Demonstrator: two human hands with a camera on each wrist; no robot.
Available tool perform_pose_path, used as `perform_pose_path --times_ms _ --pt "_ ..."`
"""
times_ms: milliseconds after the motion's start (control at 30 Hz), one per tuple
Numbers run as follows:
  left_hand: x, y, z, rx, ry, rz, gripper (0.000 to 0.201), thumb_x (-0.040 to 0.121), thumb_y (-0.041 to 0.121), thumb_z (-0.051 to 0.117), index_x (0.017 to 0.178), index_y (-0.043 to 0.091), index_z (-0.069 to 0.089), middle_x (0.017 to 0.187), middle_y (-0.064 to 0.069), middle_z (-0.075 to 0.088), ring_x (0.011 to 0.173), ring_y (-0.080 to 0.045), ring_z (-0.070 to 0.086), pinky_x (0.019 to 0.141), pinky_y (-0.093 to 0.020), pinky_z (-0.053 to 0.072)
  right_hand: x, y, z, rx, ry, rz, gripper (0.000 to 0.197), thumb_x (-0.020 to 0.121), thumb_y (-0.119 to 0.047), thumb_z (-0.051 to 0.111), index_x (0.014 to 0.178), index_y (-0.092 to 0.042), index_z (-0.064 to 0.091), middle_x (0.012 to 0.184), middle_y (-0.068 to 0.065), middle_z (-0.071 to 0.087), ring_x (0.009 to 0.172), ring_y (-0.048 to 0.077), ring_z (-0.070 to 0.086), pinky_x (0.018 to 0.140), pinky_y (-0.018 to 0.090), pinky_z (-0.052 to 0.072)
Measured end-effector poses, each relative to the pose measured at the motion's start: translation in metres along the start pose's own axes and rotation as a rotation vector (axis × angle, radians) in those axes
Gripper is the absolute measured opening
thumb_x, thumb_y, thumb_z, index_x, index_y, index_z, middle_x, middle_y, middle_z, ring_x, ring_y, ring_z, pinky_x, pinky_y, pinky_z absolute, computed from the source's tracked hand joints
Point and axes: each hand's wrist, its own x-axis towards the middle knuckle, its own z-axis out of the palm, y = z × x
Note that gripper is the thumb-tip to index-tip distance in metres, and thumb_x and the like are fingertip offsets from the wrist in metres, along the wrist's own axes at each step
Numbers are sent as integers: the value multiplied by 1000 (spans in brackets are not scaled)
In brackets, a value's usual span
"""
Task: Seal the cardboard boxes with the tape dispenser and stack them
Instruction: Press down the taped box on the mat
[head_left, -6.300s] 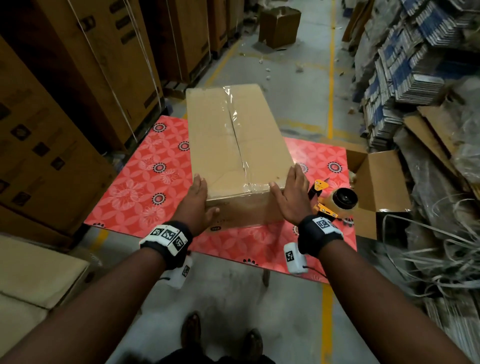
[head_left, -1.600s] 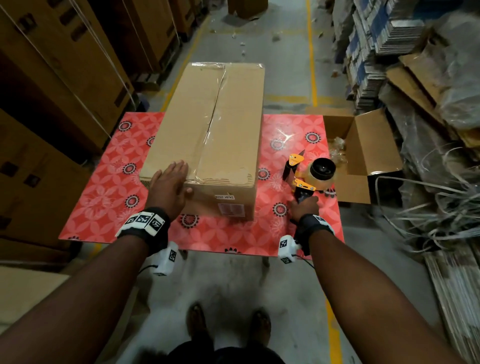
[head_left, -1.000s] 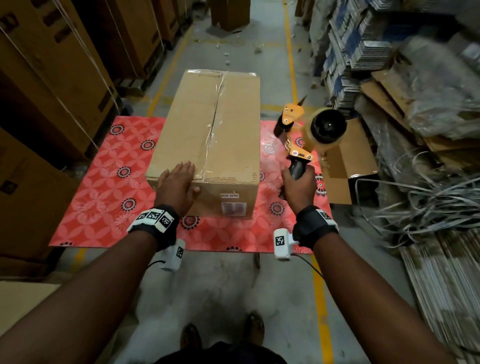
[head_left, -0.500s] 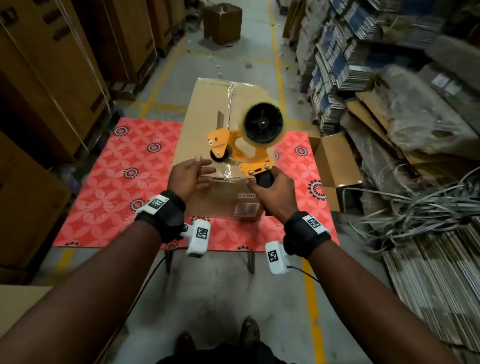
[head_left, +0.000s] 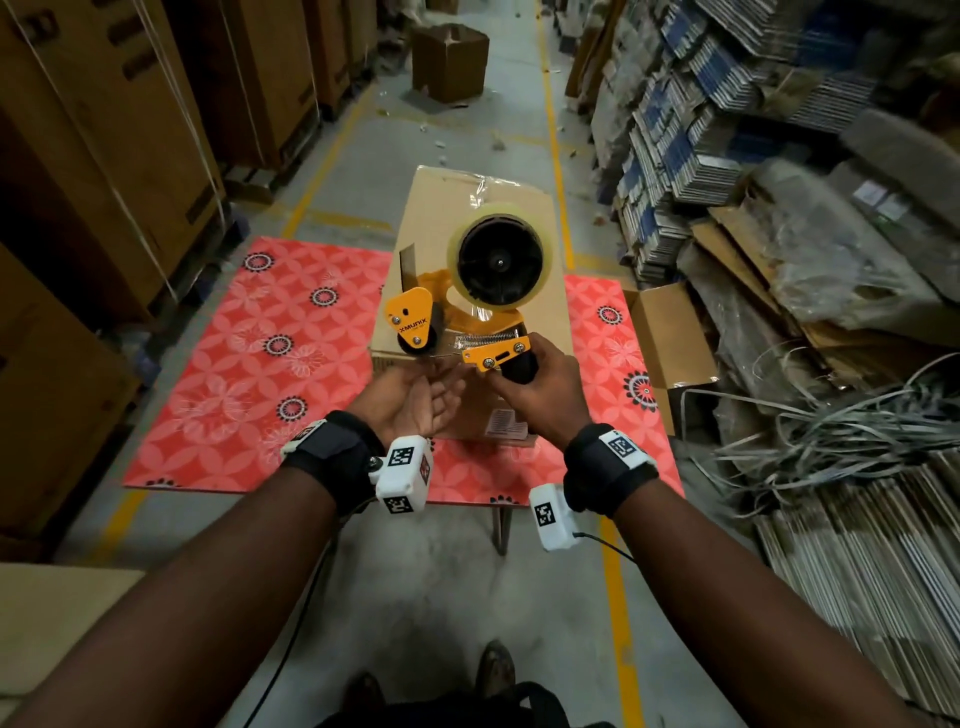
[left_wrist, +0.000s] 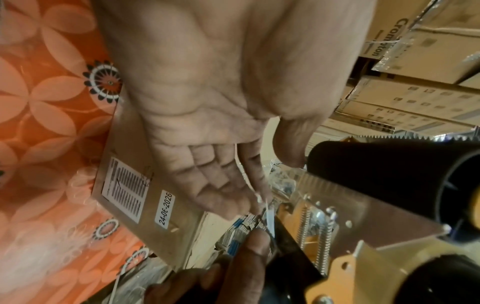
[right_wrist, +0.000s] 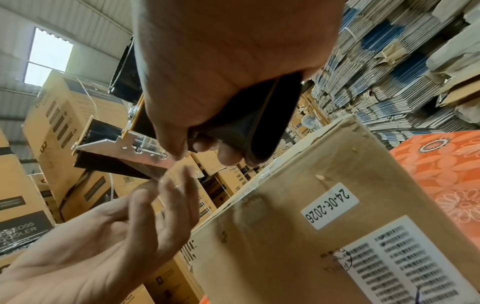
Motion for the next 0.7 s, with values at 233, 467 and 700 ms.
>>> perform_pose_path --times_ms 233,467,700 --pt "3 -3 -9 -7 7 57 18 88 24 54 94 11 64 83 0 67 69 -9 66 58 -20 54 1 0 -2 -4 -2 -9 20 77 -26 79 92 -21 66 77 -10 67 68 10 63 61 39 55" --pt "-1 1 -17 3 -46 152 67 44 19 99 96 11 56 75 2 65 58 -4 62 53 -16 54 4 6 -6 -7 -8 20 19 76 -24 79 88 -20 64 70 -10 64 56 10 58 53 35 52" --pt "-12 19 -23 250 48 19 38 68 25 86 94 8 64 68 -1 60 52 -8 60 49 -19 54 13 11 -17 -18 -33 -10 20 73 -24 79 85 -17 65 76 0 68 71 21 66 64 44 55"
